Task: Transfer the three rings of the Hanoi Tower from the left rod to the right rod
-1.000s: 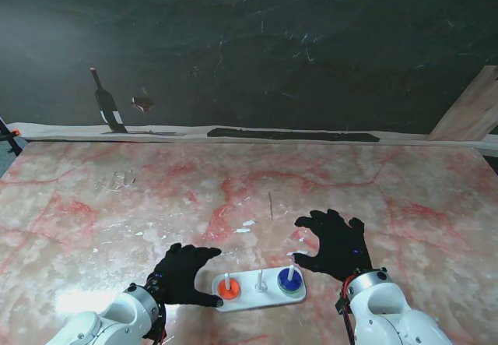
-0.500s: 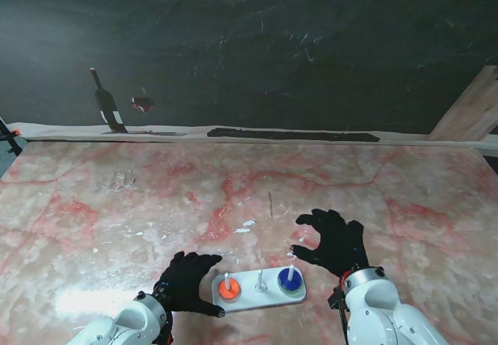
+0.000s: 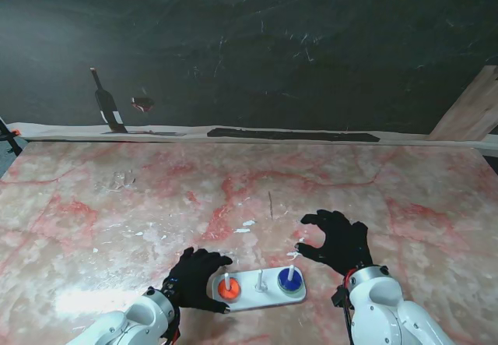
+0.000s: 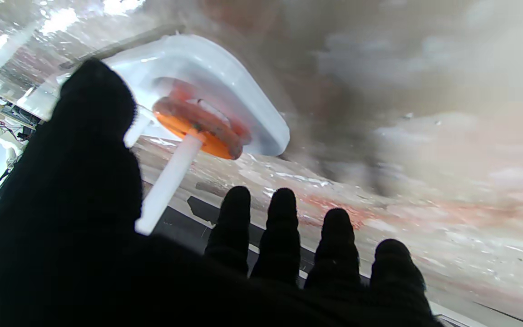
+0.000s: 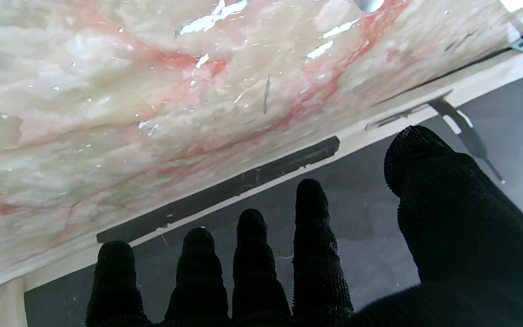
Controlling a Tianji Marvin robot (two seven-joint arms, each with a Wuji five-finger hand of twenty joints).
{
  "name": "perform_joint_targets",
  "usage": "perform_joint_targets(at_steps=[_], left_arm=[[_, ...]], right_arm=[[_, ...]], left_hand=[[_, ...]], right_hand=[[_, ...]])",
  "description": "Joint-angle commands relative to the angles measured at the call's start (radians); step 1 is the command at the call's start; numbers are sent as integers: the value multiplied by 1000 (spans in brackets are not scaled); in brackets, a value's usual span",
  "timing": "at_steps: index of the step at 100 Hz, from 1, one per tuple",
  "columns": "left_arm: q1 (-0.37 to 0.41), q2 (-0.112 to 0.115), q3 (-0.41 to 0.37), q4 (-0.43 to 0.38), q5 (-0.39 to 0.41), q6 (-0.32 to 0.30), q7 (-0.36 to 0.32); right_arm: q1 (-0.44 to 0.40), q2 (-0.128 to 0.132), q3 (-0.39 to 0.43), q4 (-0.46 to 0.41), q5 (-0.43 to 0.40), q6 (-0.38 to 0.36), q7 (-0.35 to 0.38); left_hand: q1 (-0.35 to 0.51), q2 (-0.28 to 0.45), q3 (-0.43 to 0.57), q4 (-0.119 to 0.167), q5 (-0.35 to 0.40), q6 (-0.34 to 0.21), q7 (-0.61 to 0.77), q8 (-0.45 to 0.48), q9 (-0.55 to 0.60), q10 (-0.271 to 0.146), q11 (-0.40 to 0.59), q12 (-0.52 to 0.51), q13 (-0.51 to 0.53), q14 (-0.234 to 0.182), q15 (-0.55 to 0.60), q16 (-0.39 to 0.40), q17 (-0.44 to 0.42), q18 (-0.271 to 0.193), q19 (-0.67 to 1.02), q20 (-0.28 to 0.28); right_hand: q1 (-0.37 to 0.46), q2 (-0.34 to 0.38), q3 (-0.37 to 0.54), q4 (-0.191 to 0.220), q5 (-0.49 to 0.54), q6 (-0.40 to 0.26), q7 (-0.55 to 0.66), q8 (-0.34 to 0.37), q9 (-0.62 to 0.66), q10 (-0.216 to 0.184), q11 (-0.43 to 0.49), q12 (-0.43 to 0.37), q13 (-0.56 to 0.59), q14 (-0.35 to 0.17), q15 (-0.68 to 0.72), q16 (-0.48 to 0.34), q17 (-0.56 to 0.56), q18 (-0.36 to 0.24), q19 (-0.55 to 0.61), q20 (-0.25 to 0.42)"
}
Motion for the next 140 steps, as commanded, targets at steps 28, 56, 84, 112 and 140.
perform_joint_targets(at_steps=[28, 56, 84, 112, 140], left_arm=[[-34, -1, 40, 39, 24, -4, 11], [-42, -2, 49, 54, 38, 2, 31], [-53, -4, 64, 71, 47, 3, 53], [-60, -7, 76, 83, 57, 7, 78], [-65, -9, 86, 92, 68, 20, 97]], right_arm=[[-8, -5, 6, 2, 15, -1, 9], [-10, -6, 8, 1, 25, -2, 9], [-12, -7, 11, 1, 37, -3, 5], [-11, -9, 12, 3, 48, -4, -1], [-12, -11, 13, 4, 56, -2, -6]], left_hand=[[-7, -36, 43, -27, 42, -44, 130, -15, -12, -35, 75, 0, -22, -15, 36, 5, -2, -5, -2, 1], [0, -6, 54, -19, 96, -53, 183, -19, 36, -34, 106, 0, -4, -12, 89, 10, -2, -7, 10, 18], [7, 32, 31, -7, 122, -80, 232, -11, 60, -34, 130, 8, 2, -13, 136, 11, -5, -10, 19, 36], [19, 77, 20, 9, 140, -112, 280, 8, 74, -34, 147, 15, 8, -16, 168, 12, -5, -15, 24, 51], [33, 114, 30, 41, 169, -147, 344, 38, 94, -30, 168, 24, 13, -17, 197, 14, -5, -24, 29, 67]], right_hand=[[22, 9, -21, 9, 19, -15, 11, 8, -7, 2, 2, 7, -12, 12, -11, 10, -22, -13, -26, -10], [25, 13, -22, 9, 19, -13, 10, 7, -3, 4, 4, 8, -11, 12, -10, 10, -19, -14, -26, -3], [27, 20, -25, 10, 19, -10, 11, 7, 0, 6, 7, 9, -7, 13, -9, 11, -17, -16, -19, 7], [26, 31, -30, 10, 18, -12, 12, 7, 3, 6, 11, 11, -2, 14, -8, 12, -15, -17, -13, 13], [26, 38, -35, 11, 15, -11, 13, 8, 6, 7, 17, 14, 3, 15, -6, 14, -13, -17, -5, 19]])
